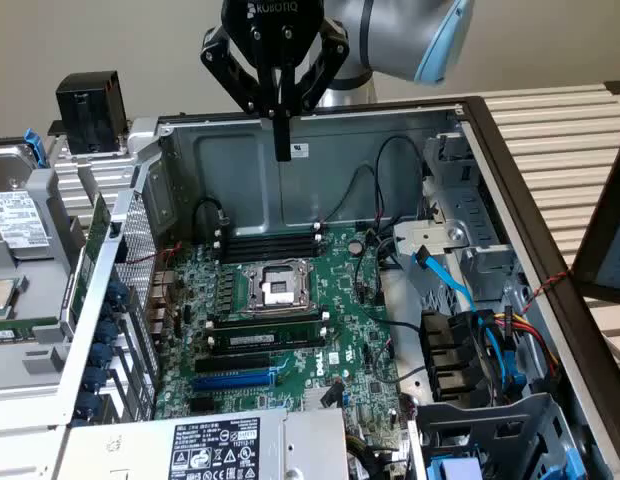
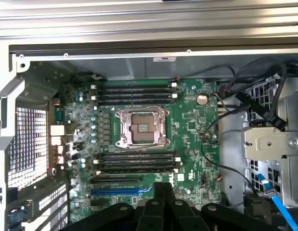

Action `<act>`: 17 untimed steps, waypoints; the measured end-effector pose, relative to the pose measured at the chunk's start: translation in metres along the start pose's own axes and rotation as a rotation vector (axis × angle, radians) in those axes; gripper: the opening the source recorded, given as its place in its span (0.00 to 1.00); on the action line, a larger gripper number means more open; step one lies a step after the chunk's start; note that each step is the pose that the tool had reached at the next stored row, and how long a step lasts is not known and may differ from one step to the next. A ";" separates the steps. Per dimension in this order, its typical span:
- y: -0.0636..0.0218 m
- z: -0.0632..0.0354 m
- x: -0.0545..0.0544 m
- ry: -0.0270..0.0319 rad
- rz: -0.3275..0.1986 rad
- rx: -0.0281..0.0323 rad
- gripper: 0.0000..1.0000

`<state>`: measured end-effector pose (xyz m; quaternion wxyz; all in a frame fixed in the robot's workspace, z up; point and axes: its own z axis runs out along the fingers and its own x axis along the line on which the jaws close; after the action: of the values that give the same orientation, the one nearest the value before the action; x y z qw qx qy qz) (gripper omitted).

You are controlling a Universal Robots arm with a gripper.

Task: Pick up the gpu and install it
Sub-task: 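Reach for the gpu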

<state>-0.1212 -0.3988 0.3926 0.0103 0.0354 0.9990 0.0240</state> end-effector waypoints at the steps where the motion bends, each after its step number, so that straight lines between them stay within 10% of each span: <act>1: 0.0000 0.0000 0.000 0.0000 0.000 -0.0001 0.11; 17: -0.0003 0.0000 0.005 -0.0001 0.000 -0.0001 0.11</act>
<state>-0.1258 -0.3988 0.3926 0.0104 0.0354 0.9990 0.0241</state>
